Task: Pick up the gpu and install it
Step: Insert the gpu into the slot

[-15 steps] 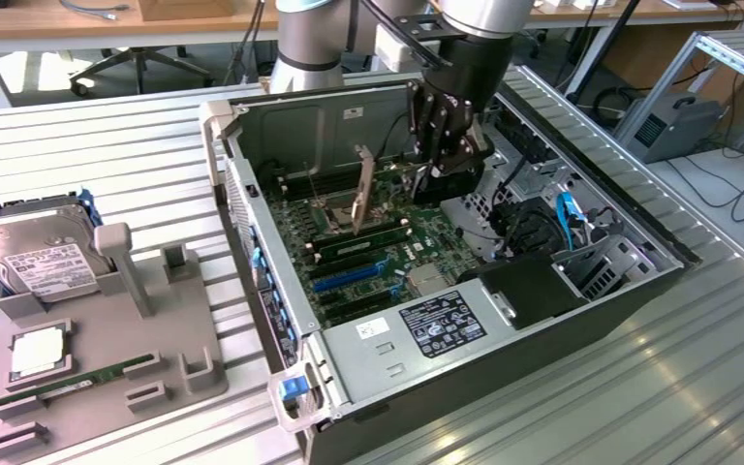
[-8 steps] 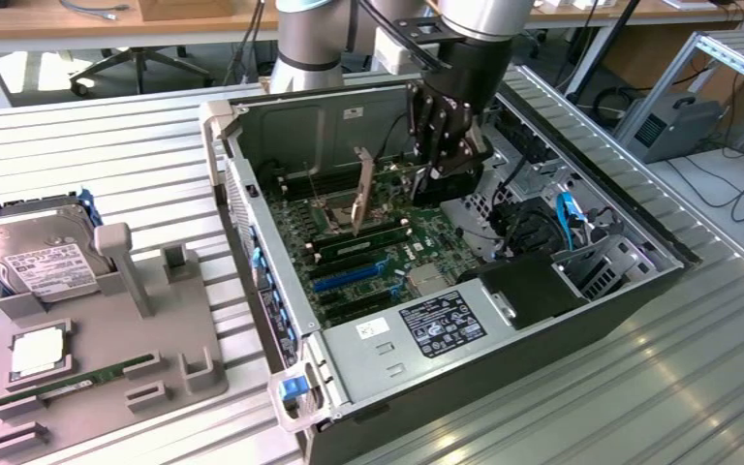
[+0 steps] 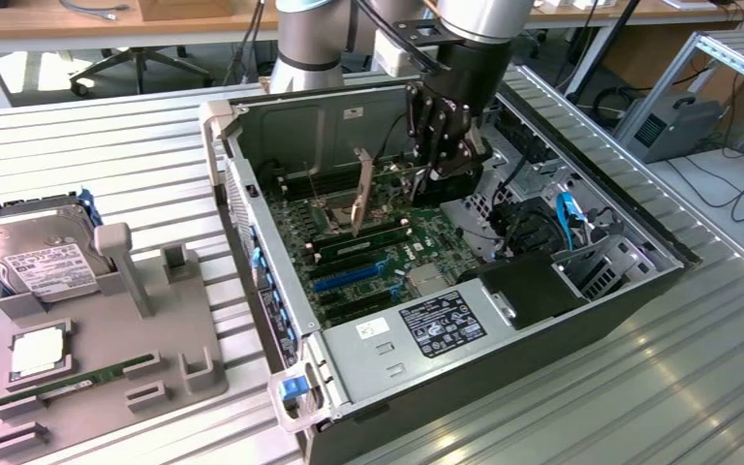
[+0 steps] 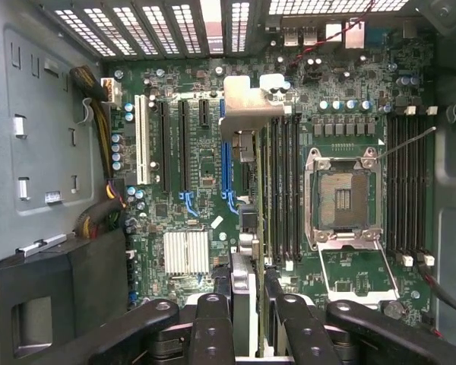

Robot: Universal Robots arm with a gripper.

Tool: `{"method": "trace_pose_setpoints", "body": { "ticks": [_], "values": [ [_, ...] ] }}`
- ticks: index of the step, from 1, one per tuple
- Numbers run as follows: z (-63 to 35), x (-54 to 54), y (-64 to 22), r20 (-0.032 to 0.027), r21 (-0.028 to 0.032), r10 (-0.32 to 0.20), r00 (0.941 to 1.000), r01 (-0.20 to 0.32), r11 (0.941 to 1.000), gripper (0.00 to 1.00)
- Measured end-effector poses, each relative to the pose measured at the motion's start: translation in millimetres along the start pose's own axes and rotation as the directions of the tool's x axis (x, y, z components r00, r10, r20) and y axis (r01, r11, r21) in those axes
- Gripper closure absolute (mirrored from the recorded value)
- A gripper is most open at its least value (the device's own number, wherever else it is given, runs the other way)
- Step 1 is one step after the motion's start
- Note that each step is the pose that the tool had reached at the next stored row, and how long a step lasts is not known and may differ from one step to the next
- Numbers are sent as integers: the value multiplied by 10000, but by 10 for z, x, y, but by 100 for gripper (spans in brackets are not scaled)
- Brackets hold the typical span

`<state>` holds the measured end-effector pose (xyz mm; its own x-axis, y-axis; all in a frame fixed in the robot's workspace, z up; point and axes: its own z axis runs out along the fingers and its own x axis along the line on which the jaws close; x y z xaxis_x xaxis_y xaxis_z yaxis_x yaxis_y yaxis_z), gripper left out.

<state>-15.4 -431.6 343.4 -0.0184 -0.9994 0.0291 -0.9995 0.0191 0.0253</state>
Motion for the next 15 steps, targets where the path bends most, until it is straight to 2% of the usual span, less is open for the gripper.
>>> {"method": "trace_pose_setpoints", "body": {
  "ticks": [15],
  "values": [
    [31, -1, -1, 0, 0, 0, 10000, 0, 10000, 73]
  ]
}}
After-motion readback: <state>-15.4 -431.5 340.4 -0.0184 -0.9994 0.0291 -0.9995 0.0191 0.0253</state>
